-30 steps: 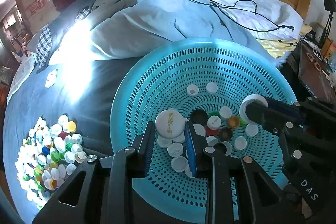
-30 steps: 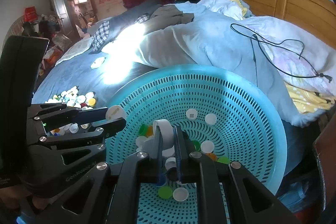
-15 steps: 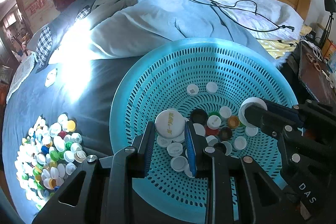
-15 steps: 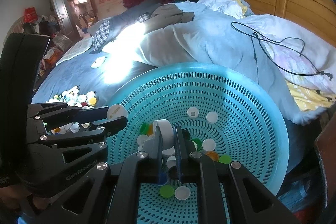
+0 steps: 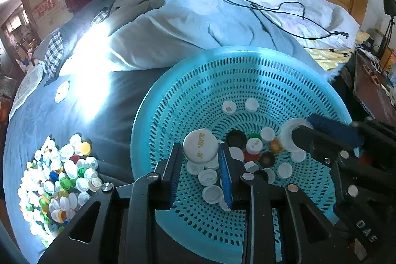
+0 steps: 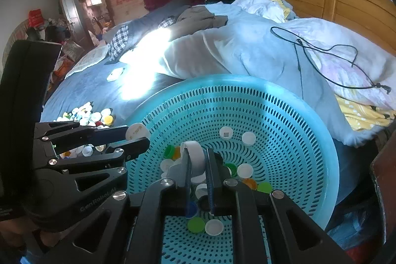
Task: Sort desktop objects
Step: 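Open both tools to drop the caps into the basket, then move both open tools back to the cap pile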
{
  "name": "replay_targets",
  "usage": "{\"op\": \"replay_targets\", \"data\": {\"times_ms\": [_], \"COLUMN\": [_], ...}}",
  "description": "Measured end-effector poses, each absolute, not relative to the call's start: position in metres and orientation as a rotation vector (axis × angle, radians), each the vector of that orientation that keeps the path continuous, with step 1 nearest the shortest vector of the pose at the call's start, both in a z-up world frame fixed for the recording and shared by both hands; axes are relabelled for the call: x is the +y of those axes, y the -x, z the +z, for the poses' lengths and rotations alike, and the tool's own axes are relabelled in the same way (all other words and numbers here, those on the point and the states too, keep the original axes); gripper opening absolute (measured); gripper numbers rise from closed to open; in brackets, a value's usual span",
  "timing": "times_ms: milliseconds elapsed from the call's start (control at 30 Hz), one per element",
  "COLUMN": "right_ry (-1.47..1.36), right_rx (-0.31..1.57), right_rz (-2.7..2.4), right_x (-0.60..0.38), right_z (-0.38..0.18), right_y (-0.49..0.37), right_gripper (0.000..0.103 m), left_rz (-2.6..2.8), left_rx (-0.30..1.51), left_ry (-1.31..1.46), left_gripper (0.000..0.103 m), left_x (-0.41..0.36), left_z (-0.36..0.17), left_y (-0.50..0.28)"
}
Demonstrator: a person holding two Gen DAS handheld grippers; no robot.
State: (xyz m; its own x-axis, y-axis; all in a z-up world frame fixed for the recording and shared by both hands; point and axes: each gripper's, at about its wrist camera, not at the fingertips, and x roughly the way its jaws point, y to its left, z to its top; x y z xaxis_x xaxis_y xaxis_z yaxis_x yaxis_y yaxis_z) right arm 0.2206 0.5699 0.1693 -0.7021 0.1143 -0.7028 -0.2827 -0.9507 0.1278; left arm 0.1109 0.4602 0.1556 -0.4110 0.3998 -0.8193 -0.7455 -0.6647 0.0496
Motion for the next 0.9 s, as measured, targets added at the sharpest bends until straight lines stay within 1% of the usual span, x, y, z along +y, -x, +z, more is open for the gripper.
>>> {"op": "replay_targets", "data": {"times_ms": [33,67,133,167,233,300,367,433,467,600,733,900], "right_ry": [1.081,1.072,1.067,1.065,1.060,1.051,1.033,1.031,1.051,1.122,1.177,1.256], "right_rx": [0.335,0.335,0.335,0.335,0.335,0.343,0.342,0.335,0.330,0.335,0.295,0.255], "right_rz": [2.692,2.691,2.692,2.693,2.698,2.714,2.739,2.760,2.771,2.803,2.852,2.870], "right_x": [0.570,0.571,0.571,0.570,0.568,0.565,0.559,0.553,0.547,0.526,0.500,0.474], "right_z": [0.170,0.171,0.173,0.174,0.175,0.177,0.180,0.179,0.175,0.162,0.154,0.141], "right_y": [-0.221,-0.222,-0.222,-0.222,-0.222,-0.223,-0.225,-0.225,-0.222,-0.213,-0.204,-0.193], "right_gripper": [0.027,0.028,0.028,0.028,0.029,0.031,0.036,0.040,0.041,0.041,0.041,0.041], "left_rz": [2.109,2.112,2.119,2.122,2.129,2.143,2.158,2.191,2.214,2.353,2.516,2.636], "left_rx": [0.538,0.537,0.526,0.521,0.506,0.489,0.459,0.401,0.366,0.242,0.099,-0.082], "left_ry": [1.066,1.063,1.059,1.058,1.049,1.025,1.013,1.022,1.038,1.120,1.231,1.302], "left_gripper": [0.028,0.030,0.037,0.038,0.043,0.046,0.047,0.047,0.047,0.047,0.047,0.047], "left_x": [0.459,0.458,0.456,0.454,0.448,0.434,0.411,0.374,0.352,0.251,0.145,0.051], "left_z": [0.156,0.157,0.159,0.160,0.161,0.163,0.160,0.152,0.147,0.114,0.079,0.057], "left_y": [-0.110,-0.110,-0.110,-0.109,-0.108,-0.108,-0.105,-0.097,-0.092,-0.075,-0.068,-0.060]}}
